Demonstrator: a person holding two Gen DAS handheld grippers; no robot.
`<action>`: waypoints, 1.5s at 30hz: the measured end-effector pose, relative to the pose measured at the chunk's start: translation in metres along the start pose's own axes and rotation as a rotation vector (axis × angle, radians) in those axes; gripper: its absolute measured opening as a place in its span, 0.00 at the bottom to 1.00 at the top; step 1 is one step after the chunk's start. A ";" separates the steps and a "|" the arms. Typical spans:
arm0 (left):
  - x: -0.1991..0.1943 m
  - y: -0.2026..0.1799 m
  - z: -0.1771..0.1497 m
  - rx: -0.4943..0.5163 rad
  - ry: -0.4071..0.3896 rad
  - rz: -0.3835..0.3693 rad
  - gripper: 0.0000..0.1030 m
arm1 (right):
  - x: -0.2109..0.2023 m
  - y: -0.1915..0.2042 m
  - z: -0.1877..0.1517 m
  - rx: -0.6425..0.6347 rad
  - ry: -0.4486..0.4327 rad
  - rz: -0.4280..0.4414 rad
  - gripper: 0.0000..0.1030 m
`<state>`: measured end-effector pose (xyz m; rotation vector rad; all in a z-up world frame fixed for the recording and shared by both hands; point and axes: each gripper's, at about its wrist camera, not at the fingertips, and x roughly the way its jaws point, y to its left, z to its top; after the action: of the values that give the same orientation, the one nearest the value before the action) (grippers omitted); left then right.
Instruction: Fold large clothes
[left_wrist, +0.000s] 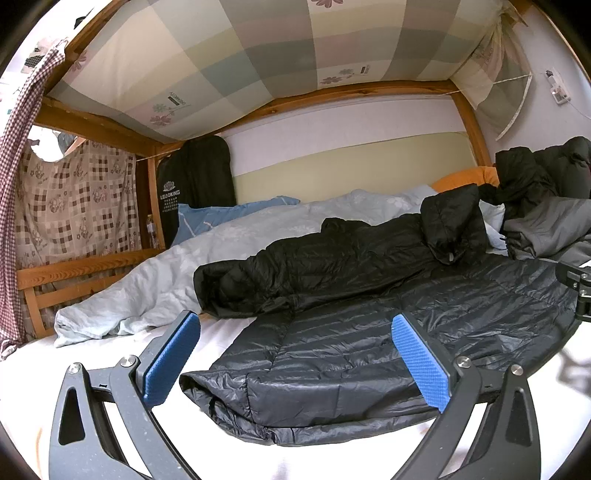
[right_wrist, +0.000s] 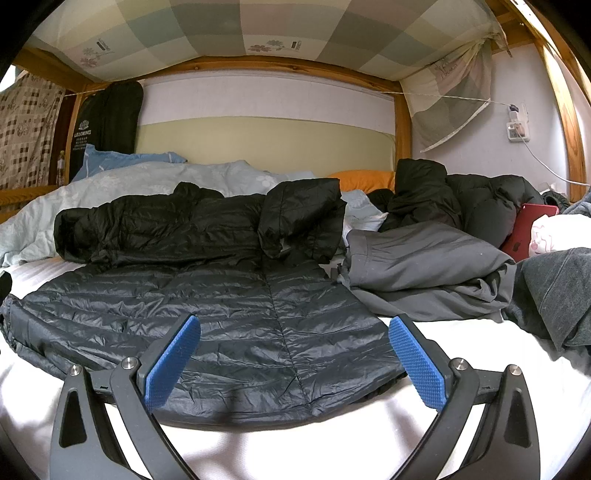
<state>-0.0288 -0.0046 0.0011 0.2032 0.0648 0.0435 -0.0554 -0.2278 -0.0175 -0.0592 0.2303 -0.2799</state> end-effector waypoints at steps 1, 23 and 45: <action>0.000 0.000 0.000 -0.001 0.001 0.000 1.00 | 0.000 0.000 0.000 0.000 0.000 0.000 1.00; 0.009 0.011 0.005 -0.053 0.108 -0.034 1.00 | 0.002 -0.001 0.002 -0.033 0.073 -0.004 1.00; 0.103 0.075 -0.069 -0.182 0.716 -0.177 0.66 | 0.066 -0.083 -0.009 0.117 0.373 0.034 1.00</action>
<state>0.0662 0.0881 -0.0567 -0.0088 0.7884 -0.0563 -0.0181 -0.3256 -0.0328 0.1140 0.5845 -0.2688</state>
